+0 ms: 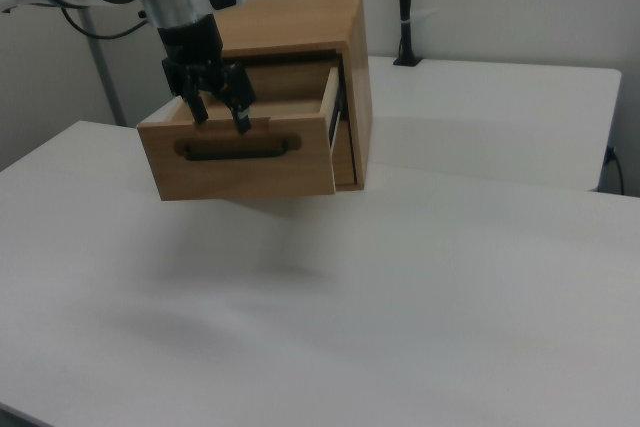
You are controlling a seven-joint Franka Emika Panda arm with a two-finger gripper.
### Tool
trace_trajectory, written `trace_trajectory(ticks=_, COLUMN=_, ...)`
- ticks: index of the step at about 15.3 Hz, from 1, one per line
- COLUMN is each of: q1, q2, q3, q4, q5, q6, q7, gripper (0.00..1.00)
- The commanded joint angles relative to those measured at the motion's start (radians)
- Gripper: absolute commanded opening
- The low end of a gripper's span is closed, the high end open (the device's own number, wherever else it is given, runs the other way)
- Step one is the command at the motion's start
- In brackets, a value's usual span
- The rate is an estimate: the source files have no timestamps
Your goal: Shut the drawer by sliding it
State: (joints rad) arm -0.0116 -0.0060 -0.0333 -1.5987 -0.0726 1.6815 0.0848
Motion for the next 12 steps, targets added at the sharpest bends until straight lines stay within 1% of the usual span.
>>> trace_trajectory(ticks=1, q1=0.018, q2=-0.022, q3=-0.014, q4=-0.03, q5=-0.012, q6=0.018, q7=-0.022, gripper=1.0)
trace_trajectory(ticks=12, q1=0.016, q2=-0.022, q3=-0.014, q4=-0.032, q5=-0.012, q6=0.018, q7=-0.037, gripper=1.0)
